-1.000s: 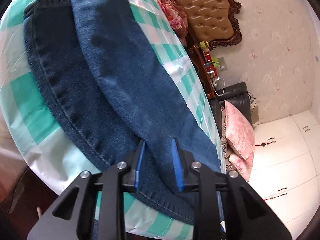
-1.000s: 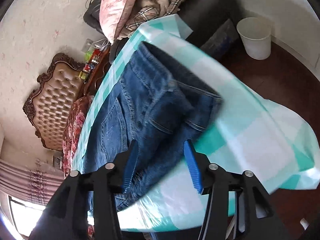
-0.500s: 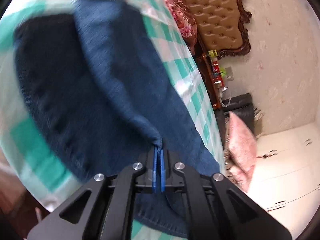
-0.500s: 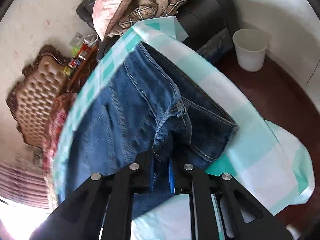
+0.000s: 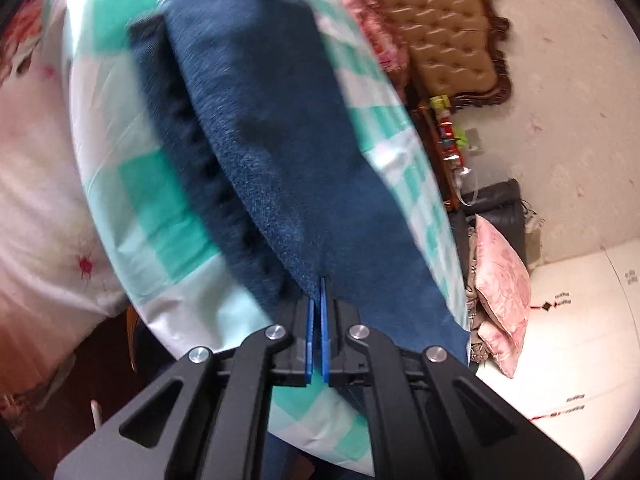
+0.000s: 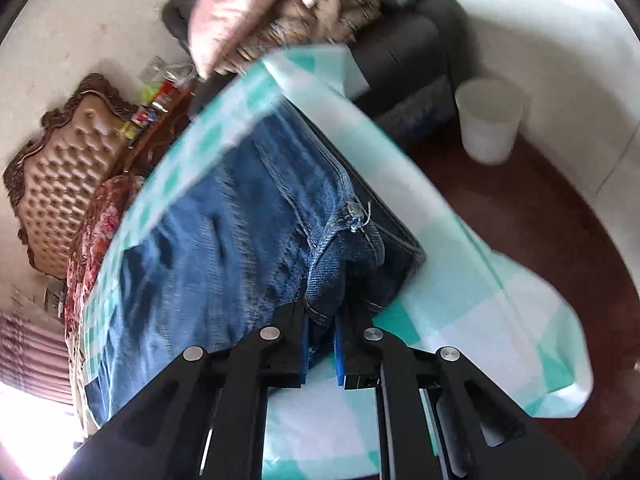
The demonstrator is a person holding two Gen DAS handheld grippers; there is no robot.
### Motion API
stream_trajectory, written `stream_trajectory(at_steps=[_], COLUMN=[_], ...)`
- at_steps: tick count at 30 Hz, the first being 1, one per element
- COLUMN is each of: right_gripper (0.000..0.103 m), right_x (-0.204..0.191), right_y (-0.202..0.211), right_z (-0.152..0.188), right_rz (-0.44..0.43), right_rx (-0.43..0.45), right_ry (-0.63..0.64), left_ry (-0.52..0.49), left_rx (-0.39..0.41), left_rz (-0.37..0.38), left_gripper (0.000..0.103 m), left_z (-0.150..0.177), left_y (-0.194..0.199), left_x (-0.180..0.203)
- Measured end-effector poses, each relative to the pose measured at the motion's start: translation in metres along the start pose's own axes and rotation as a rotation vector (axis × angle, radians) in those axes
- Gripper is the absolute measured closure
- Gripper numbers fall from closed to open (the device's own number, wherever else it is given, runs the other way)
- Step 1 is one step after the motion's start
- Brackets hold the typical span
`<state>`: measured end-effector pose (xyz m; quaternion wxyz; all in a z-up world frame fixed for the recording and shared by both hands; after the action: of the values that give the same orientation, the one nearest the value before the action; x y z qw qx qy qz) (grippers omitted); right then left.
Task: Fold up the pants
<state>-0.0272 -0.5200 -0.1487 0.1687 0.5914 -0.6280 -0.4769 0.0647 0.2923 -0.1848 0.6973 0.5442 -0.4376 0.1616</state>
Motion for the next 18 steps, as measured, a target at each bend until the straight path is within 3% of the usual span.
stream_trajectory(at_steps=[5,8,13,14,16,18], right_gripper=[0.093,0.094,0.094,0.094,0.094,0.094], right_x=[0.001,-0.002,-0.004,-0.004,-0.003,-0.003], right_y=[-0.019,-0.019,-0.022,-0.023,-0.022,-0.022], right_z=[0.009,0.010,0.010,0.011,0.012,0.012], right_rz=[0.082,0.109,0.128,0.129,0.132,0.132], right_rx=[-0.053,-0.044,-0.051,-0.051,-0.049,-0.050], right_ry=[0.036,0.062,0.072,0.073,0.076,0.072], left_ry=[0.027,0.039,0.109,0.114,0.115,0.097], left_rx=[-0.014,0.016,0.111,0.123,0.155,0.199], left_rz=[-0.017,0.008,0.028,0.022,-0.015,-0.024], left_gripper=[0.099,0.077,0.076,0.078,0.101,0.101], left_z=[-0.001,-0.011,-0.068,-0.080,-0.100,-0.103], left_y=[-0.007,-0.001,0.022,0.024,0.033,0.050], left_x=[-0.014,-0.014,-0.027,-0.028,-0.030,-0.026])
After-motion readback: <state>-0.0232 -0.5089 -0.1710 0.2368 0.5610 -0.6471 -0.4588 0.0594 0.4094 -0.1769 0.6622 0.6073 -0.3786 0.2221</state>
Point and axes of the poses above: each gripper's, at about its wrist camera, not at the fingertips, and y roughly against the way its jaws point, x to its right, z to its underside, the point moved 3 cm from there along -y, roughly the way its jaws point, and after that the axes turned 15 degrees about y, right-handed, at the moved point
